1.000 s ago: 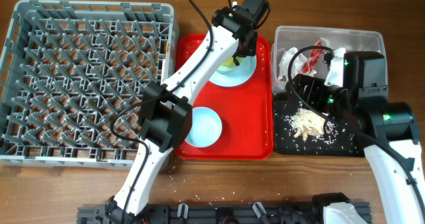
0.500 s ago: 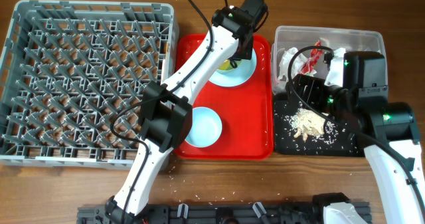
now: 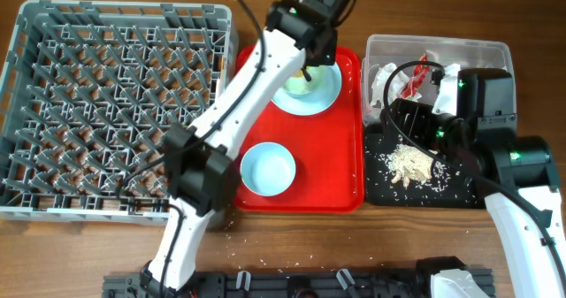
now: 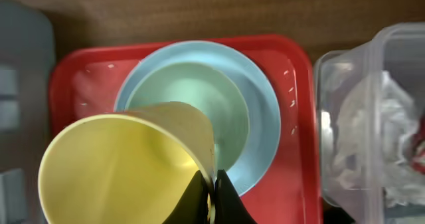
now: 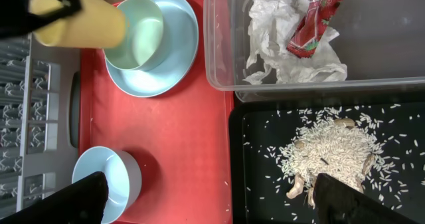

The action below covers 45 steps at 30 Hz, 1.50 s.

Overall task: Sort waste into correct bins and load items into the dishwasher rack
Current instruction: 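Lift the yellow cup with the left gripper and carry it over the rack, then set the yellow cup down in the rack and open the left gripper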

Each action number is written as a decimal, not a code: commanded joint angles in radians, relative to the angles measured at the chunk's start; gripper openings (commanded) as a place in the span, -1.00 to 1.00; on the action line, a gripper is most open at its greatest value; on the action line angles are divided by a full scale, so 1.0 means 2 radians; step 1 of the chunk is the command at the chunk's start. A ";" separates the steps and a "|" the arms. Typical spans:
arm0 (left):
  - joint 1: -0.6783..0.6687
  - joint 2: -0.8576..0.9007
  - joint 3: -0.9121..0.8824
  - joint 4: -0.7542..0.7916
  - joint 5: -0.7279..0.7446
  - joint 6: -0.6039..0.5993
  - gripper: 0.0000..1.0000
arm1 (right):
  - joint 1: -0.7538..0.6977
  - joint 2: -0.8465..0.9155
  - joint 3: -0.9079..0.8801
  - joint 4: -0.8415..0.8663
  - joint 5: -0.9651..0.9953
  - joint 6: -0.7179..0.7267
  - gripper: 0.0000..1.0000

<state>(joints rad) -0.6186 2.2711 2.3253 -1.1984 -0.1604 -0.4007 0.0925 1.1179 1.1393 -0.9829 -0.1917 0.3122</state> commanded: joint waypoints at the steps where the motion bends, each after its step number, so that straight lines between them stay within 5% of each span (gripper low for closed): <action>1: 0.022 -0.043 -0.002 -0.011 -0.004 0.002 -0.92 | -0.001 -0.006 0.002 0.001 -0.007 0.002 0.99; 12: 0.211 -0.081 -0.002 -0.078 0.261 0.003 -0.92 | -0.001 -0.006 0.002 0.001 -0.006 0.002 1.00; 19: 0.300 -0.081 -0.002 -0.109 0.327 0.031 -0.92 | -0.001 -0.006 0.002 0.001 -0.007 0.001 1.00; 25: 0.312 -0.073 -0.002 -0.105 0.474 0.115 -0.92 | -0.001 -0.006 0.002 0.001 -0.007 0.002 0.99; 30: 0.333 -0.035 -0.002 -0.104 0.560 0.117 -0.92 | -0.001 -0.006 0.002 0.001 -0.007 0.002 0.99; 37: 0.389 0.013 -0.002 -0.105 0.631 0.108 -0.92 | -0.001 -0.006 0.002 0.001 -0.007 0.002 0.99; 45: 0.413 0.069 -0.002 -0.125 0.577 0.119 -0.92 | -0.001 -0.006 0.002 0.001 -0.007 0.002 0.99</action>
<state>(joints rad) 0.1993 2.3772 2.3230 -1.4334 1.0225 -0.1905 0.0925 1.1179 1.1393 -0.9829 -0.1917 0.3126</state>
